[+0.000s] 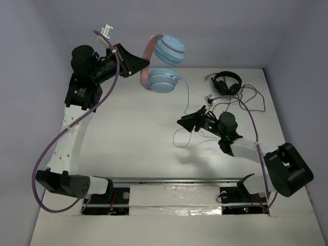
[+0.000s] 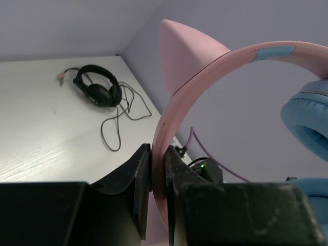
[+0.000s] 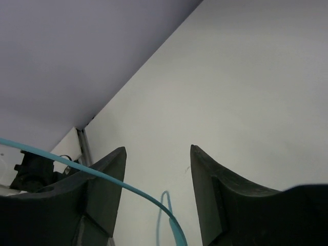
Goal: Wrap the headphones
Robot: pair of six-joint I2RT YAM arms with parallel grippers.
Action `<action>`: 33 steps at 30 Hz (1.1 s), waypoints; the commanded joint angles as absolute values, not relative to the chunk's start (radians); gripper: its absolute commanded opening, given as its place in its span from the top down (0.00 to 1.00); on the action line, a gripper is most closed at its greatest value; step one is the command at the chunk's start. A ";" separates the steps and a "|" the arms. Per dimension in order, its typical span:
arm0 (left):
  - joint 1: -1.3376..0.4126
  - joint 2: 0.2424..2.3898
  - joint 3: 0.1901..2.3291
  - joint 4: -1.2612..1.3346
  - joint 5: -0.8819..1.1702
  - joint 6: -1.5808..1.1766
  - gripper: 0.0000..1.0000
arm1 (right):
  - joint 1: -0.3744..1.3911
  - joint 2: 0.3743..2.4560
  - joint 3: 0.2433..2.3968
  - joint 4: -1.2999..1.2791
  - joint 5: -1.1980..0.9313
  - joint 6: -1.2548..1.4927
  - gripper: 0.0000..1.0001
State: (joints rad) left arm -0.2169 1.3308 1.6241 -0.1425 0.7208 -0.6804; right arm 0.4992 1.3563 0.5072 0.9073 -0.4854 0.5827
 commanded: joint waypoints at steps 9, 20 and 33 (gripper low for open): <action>-0.221 1.459 1.893 -0.043 0.657 -0.758 1.00 | 0.515 1.158 0.491 0.860 -0.410 0.637 0.53; -0.221 1.474 1.910 0.060 0.695 -0.834 1.00 | 0.525 1.184 0.528 0.756 -0.439 0.600 0.26; -0.221 1.450 1.859 0.006 0.551 -0.762 1.00 | 0.554 1.140 0.505 0.699 -0.318 0.641 0.96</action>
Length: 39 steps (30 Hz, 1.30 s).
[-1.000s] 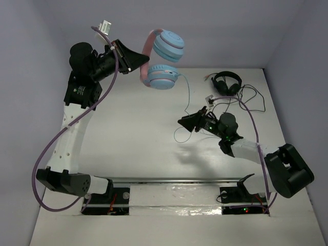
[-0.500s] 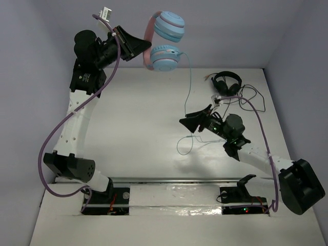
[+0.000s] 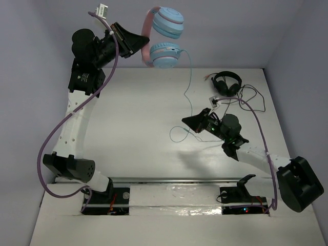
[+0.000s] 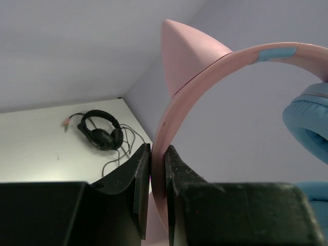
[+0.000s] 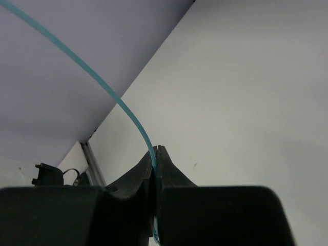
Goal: Wrap the headphones
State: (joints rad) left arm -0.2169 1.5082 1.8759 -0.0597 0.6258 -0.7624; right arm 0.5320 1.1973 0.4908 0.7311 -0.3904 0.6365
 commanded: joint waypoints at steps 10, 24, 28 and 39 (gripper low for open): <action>-0.212 1.407 1.654 -0.074 0.027 -0.521 1.00 | 0.574 0.963 0.659 0.116 -0.034 0.577 1.00; -0.422 1.457 1.258 0.049 -0.311 -0.402 1.00 | 0.672 0.979 1.064 -0.377 0.055 0.353 1.00; -0.477 1.453 1.145 0.092 -0.246 -0.393 1.00 | 0.672 1.011 1.153 -0.417 0.100 0.299 1.00; -0.572 1.443 0.973 0.055 -0.159 -0.365 1.00 | 0.672 1.126 1.348 -0.428 0.120 0.210 1.00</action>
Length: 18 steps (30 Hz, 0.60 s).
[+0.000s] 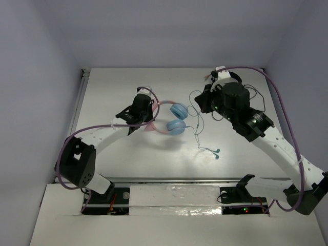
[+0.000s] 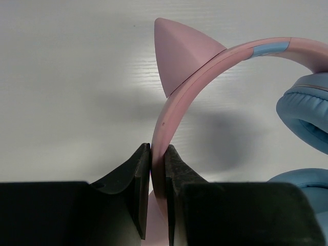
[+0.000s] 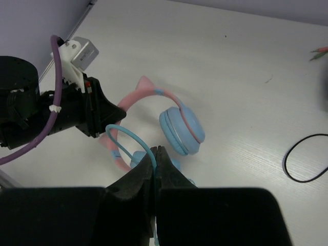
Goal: Wrap the headphones
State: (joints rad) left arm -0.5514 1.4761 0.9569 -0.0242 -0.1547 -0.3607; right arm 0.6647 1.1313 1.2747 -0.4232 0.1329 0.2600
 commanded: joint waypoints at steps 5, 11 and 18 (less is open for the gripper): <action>-0.652 1.488 0.977 0.028 -0.153 -0.330 1.00 | 0.672 1.147 1.394 -0.393 0.055 0.189 1.00; -0.704 1.549 1.023 0.002 -0.199 -0.315 1.00 | 0.672 1.183 1.522 -0.403 -0.127 0.183 1.00; -0.830 1.517 0.973 0.024 -0.155 -0.259 1.00 | 0.672 1.367 1.695 -0.538 0.143 0.123 1.00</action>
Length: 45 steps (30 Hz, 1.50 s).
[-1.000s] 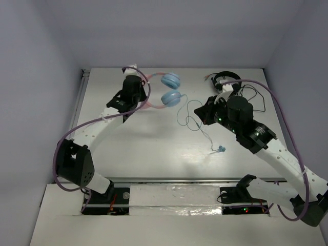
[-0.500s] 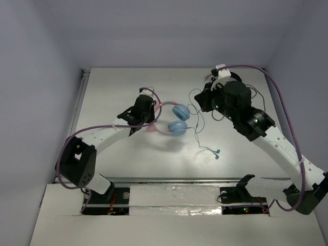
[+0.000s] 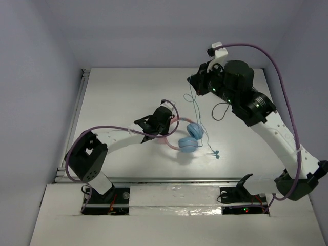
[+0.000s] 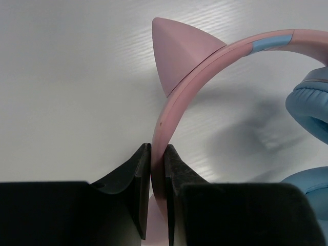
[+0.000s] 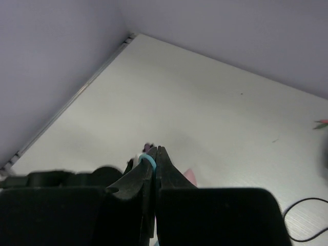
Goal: Wrap the headphones
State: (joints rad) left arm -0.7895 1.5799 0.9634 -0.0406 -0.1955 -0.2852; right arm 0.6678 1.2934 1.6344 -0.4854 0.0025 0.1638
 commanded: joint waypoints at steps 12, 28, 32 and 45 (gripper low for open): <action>-0.917 1.313 0.793 0.092 0.049 -0.244 1.00 | 0.637 1.465 1.660 -0.431 0.322 0.087 1.00; -1.095 1.445 0.934 -0.384 -0.312 -0.302 1.00 | 0.471 1.450 1.614 -0.414 0.307 0.124 1.00; -1.095 1.413 1.011 -0.518 -0.488 -0.348 1.00 | 0.471 1.378 1.585 -0.420 0.334 0.143 1.00; -1.118 1.250 1.022 -0.259 0.205 -0.114 1.00 | 0.462 1.420 1.634 -0.370 0.238 0.158 1.00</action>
State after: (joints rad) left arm -1.0912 1.2396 0.9970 -0.3336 -0.0444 -0.1955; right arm 0.4751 1.3968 1.6390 -0.4709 0.2607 0.1402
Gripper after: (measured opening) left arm 0.099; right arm 0.021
